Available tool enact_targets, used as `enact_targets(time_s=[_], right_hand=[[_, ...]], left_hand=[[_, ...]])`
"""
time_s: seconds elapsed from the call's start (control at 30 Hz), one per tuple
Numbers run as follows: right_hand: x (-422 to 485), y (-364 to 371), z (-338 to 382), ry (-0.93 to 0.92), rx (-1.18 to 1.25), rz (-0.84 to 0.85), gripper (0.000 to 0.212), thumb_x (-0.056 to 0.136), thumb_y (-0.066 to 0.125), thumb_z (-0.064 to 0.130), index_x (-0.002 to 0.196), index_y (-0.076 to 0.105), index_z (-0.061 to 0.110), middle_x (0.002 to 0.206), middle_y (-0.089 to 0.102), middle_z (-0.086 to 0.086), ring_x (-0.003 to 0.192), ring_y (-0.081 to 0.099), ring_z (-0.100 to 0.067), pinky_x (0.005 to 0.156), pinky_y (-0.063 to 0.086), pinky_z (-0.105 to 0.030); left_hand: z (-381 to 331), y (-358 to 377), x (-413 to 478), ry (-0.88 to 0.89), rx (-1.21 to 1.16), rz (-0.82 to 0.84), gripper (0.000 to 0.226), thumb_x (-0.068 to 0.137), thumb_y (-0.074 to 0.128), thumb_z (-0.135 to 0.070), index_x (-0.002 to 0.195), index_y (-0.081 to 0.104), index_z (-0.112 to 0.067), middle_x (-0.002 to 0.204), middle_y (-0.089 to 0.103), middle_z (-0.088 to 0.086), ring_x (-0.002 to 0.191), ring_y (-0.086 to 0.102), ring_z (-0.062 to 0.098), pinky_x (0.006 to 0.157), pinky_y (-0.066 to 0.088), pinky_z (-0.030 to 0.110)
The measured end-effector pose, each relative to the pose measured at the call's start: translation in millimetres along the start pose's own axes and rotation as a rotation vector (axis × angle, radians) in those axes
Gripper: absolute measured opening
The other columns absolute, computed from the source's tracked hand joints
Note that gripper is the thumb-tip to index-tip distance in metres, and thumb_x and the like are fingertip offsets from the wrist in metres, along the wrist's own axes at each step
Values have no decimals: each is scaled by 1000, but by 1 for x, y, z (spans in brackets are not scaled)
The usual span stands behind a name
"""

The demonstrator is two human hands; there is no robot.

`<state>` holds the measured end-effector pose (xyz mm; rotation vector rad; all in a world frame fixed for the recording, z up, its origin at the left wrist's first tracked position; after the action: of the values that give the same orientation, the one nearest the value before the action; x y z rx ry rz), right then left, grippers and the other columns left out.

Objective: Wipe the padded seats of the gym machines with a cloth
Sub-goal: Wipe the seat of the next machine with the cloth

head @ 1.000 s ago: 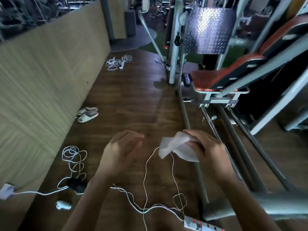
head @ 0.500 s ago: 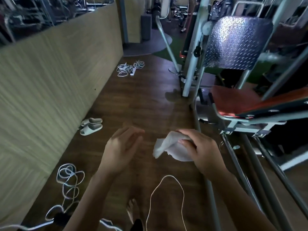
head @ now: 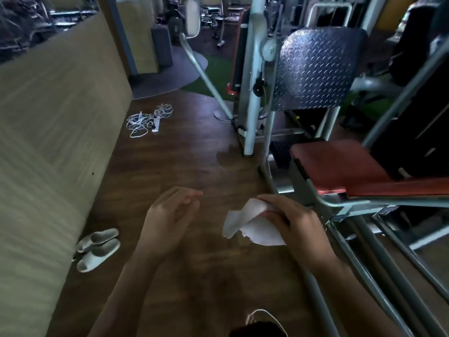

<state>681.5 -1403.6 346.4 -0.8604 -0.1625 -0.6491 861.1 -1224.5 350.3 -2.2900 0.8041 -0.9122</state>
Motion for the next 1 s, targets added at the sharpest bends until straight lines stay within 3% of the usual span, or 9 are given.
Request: enact_targets(time_s=[0.07,0.2,0.33,0.4,0.53,0.7,0.83,0.93,1.0], right_hand=[[34,-4,-28,35,-15,-39,49,83,48,42,124,69,24,115,70,15,103,67,-2,84,56,-29],[114,-17,-98,96,-39,-83,51,81,48,44,122,70,23,112,73,11,102,68,-6,86,54,-27],[204,-48,-168,148,-90,-144,50,83,48,47,121,70,22,111,73,10,99,69,-8,83,52,-22],[245,-65,-201,167,-113,-169,49,86,48,47,122,69,22,111,73,9,98,70,-10,82,56,-28],[304,-93,-268,225,-132,-199,34,94,51,33,125,63,31,114,69,17,103,65,0,84,55,-30],[345,-126,-372,383,-181,-313,32,95,59,16,122,63,32,111,67,25,104,64,4,83,56,-29],[362,-132,-475,607,-215,-391,33,92,55,26,122,60,39,106,63,32,96,66,2,76,57,-24],[362,-123,-562,843,-217,-443,33,95,57,23,122,60,42,99,61,35,93,62,9,70,49,-11],[356,-114,-617,1020,-222,-489,32,97,61,20,122,61,41,93,65,30,88,62,8,68,48,-11]], left_hand=[[11,22,46,24,-32,26,16,95,67,-15,107,72,-25,103,67,-19,95,65,2,80,46,8],[23,80,152,106,-79,97,16,95,64,-22,108,72,-21,104,69,-16,96,67,10,83,50,23],[27,140,267,117,-111,144,16,94,67,-13,107,72,-22,99,67,-18,92,65,5,79,45,12],[23,168,325,150,-135,165,17,95,67,-14,108,72,-23,101,67,-17,93,66,6,80,47,14],[17,234,428,226,-193,239,18,96,65,-17,113,71,-22,104,69,-15,97,67,10,84,54,32],[21,342,542,301,-281,361,18,97,65,-14,111,72,-21,101,70,-14,94,67,10,80,53,27],[28,467,627,357,-321,550,18,97,64,-17,113,72,-22,100,68,-19,93,64,1,77,43,11],[32,584,681,437,-371,744,18,98,63,-18,114,71,-21,105,67,-18,96,64,2,79,46,16],[38,662,704,476,-389,882,18,98,63,-18,113,71,-22,108,68,-14,98,65,6,81,49,19]])
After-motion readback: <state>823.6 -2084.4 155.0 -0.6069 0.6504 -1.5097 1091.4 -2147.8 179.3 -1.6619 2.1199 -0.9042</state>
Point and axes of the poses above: each hand's wrist, its own x-axis towards the middle knuckle, its own y-axis out of the palm, z = x × y, the point moved 10 cm from there along x, towards the middle knuckle
